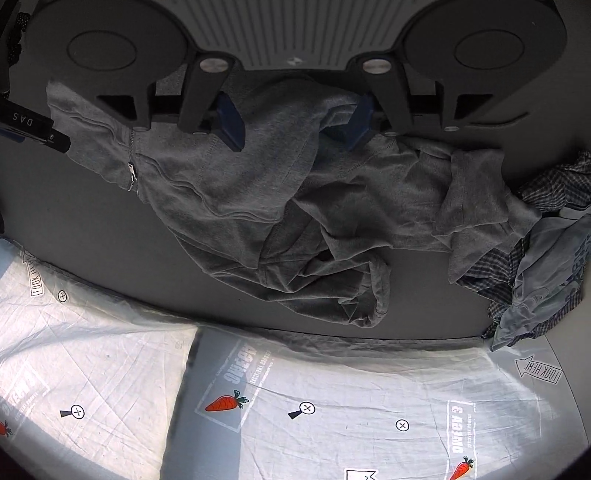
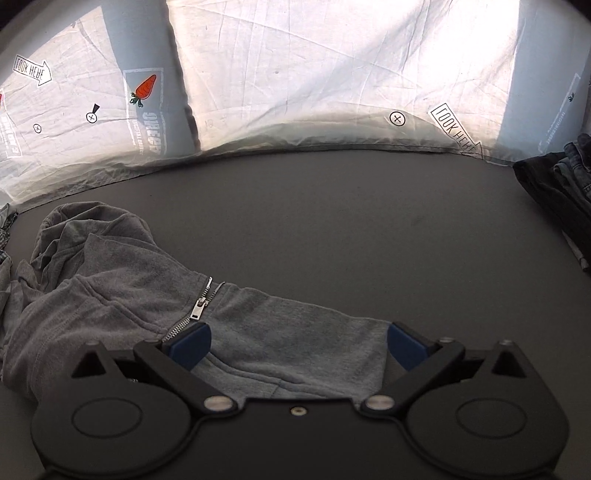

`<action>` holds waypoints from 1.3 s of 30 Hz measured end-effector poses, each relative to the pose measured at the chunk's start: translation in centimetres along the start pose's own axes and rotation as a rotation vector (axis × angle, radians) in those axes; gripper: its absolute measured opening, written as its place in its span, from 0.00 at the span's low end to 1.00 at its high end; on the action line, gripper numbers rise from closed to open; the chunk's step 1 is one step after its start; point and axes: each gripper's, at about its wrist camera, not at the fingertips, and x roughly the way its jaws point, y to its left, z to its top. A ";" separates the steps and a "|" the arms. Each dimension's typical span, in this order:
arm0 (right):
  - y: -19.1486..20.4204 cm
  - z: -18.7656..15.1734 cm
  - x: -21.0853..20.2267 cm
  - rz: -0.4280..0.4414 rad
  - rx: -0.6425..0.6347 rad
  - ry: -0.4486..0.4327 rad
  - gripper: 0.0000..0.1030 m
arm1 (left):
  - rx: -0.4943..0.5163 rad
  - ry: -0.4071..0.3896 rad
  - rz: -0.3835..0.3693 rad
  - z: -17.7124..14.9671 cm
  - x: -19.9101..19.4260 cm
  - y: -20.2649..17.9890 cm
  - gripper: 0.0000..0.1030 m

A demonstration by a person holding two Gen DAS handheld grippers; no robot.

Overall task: Fold clothes
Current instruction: 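Open the left gripper to release the hoodie on the table, then grasp the hoodie with the right gripper and drag it across the table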

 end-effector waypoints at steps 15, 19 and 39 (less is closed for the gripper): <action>5.0 1.7 1.0 0.037 -0.135 0.030 1.00 | -0.044 0.092 0.014 0.8 4.7 2.1 0.73; 10.1 2.7 -0.1 0.117 -0.244 -0.018 0.98 | -0.150 0.086 0.075 0.2 4.0 6.0 0.77; 36.4 -4.3 4.9 0.615 -0.251 0.194 0.35 | -0.389 0.166 0.114 -2.4 4.8 26.7 0.78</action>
